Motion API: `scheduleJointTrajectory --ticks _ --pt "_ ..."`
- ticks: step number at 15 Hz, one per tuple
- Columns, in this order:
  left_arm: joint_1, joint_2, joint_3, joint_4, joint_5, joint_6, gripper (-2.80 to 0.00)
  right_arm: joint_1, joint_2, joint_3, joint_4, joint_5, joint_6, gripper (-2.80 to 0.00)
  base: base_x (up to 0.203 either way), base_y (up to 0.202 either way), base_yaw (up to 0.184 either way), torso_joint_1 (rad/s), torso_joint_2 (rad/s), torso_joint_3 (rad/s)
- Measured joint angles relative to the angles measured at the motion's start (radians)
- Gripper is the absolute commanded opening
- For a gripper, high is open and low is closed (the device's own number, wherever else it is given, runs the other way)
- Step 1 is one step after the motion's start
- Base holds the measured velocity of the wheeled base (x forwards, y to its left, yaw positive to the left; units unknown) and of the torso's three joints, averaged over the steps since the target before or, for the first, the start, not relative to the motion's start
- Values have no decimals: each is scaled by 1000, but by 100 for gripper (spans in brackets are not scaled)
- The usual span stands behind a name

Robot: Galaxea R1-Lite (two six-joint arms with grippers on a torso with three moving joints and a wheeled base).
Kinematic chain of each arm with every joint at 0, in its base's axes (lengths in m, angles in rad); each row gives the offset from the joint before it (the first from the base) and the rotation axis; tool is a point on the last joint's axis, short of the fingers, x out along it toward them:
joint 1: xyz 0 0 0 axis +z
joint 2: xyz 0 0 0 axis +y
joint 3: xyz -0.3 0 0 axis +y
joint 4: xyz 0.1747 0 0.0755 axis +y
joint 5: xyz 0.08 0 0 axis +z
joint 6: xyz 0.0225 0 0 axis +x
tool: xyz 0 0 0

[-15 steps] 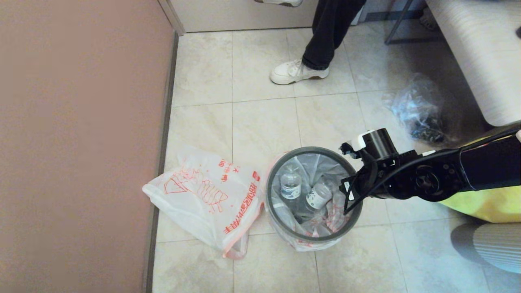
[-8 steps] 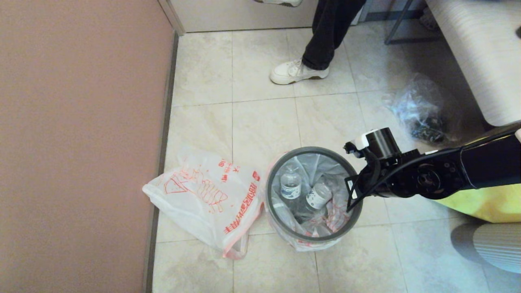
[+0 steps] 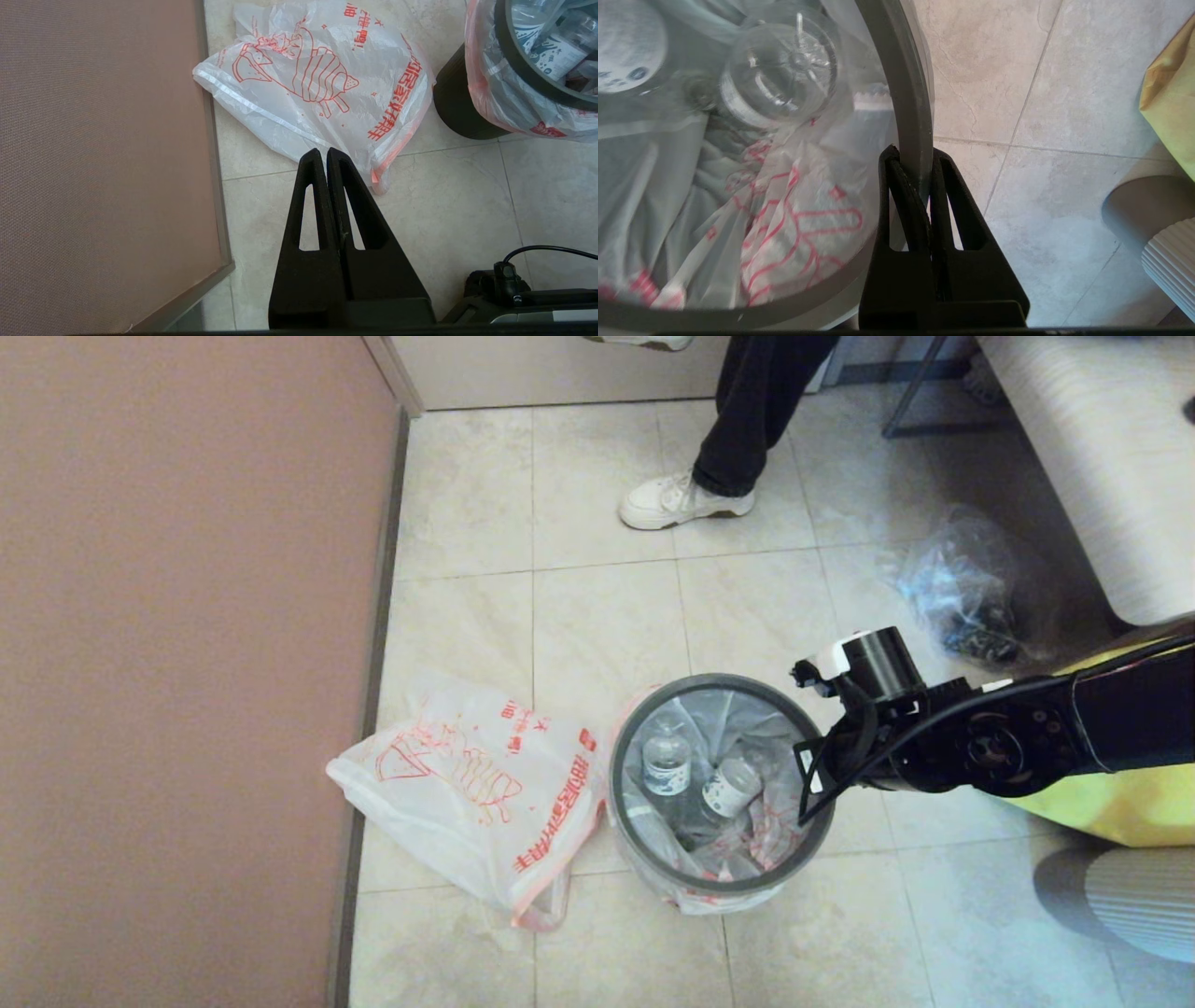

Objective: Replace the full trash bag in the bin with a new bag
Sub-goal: Place the trash can ring on the floor

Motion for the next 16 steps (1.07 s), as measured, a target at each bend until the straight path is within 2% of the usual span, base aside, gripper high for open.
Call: scheduleJointTrajectory --ticks 6,11,13,16 --pt "0 0 0 0 0 0 -280 48 -130 76 28 1 3 -280 0 0 0 0 0 0" --pt "0 0 0 0 0 0 -280 93 -302 143 174 0 93 -280 0 0 0 0 0 0" --pt "0 0 0 0 0 0 -280 75 -386 210 197 0 103 -280 0 0 0 0 0 0" --pt "0 0 0 0 0 0 -280 -6 -506 313 238 1 104 -280 0 0 0 0 0 0"
